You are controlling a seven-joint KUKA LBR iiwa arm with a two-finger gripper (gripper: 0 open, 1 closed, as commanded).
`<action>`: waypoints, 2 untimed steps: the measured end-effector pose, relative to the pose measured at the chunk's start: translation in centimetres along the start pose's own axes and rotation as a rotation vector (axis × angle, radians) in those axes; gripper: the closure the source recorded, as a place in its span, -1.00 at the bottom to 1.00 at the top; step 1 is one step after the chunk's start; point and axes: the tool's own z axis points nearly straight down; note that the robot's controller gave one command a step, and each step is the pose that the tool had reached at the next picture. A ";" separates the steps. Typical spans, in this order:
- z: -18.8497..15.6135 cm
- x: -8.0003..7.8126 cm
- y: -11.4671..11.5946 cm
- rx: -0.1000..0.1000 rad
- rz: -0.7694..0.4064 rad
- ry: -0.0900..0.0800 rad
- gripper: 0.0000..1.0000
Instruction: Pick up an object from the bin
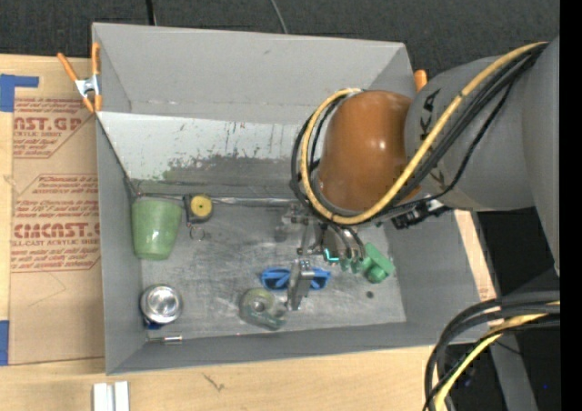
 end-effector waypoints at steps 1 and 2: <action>8.3 0.5 -4.7 -0.003 0.099 -0.018 -1.00; 8.1 0.3 -4.5 -0.003 0.098 -0.014 -1.00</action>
Offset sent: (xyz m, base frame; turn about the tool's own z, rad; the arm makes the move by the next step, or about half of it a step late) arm -0.0075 -0.0474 -0.0831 0.0974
